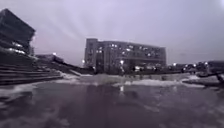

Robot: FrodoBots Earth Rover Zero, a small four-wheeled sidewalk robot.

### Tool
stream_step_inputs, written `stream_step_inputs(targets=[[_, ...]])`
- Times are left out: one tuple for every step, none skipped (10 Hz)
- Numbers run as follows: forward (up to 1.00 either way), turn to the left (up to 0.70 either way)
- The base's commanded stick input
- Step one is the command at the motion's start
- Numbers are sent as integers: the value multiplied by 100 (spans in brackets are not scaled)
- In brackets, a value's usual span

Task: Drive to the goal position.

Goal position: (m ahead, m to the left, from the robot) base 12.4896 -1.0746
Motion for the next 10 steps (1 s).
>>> stream_step_inputs(targets=[[100, 0], [100, 0], [100, 0], [100, 0], [100, 0], [100, 13], [100, 27], [100, 27], [100, 27], [100, 27]])
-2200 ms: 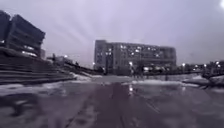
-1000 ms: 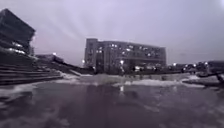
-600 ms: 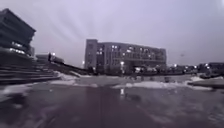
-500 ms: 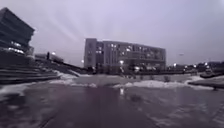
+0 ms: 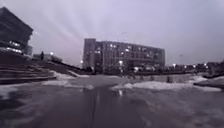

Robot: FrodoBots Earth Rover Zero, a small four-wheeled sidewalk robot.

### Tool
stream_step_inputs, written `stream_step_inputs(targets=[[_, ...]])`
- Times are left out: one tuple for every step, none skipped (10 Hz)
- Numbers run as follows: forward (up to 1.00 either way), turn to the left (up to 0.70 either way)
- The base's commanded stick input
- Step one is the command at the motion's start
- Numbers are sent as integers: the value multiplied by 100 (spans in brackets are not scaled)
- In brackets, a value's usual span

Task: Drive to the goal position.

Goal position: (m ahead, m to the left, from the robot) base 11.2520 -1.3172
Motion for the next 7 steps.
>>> stream_step_inputs(targets=[[100, 27], [100, 27], [100, 27], [100, 27], [100, 27], [100, 27], [100, 21]])
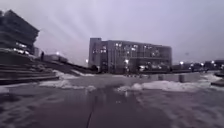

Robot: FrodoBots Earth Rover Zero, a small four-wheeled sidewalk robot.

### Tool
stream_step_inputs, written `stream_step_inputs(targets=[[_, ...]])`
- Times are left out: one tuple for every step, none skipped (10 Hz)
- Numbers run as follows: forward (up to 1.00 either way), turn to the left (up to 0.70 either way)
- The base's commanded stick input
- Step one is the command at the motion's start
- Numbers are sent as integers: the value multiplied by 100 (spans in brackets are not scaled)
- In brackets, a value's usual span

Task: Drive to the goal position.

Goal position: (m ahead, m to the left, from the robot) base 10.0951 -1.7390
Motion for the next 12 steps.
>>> stream_step_inputs(targets=[[100, 6], [100, 0], [100, 0], [100, 0], [100, 0], [100, 0], [100, 0], [100, 0], [100, 0], [100, 0], [100, 0], [100, 0]])
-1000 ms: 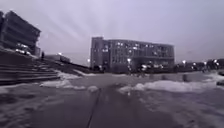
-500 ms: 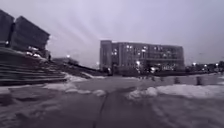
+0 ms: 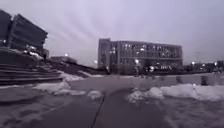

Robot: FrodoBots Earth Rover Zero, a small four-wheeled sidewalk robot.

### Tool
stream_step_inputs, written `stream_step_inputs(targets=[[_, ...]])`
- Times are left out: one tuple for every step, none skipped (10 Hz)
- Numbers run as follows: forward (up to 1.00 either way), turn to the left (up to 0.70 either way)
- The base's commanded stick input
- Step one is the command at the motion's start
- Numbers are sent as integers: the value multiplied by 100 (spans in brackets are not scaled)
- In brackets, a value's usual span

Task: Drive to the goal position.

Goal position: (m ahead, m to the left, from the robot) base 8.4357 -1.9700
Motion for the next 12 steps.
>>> stream_step_inputs(targets=[[100, 0], [100, 0], [100, 0], [100, 0], [100, 0], [100, 0], [100, 0], [100, 0], [100, 0], [100, 0], [100, 7], [100, 27]])
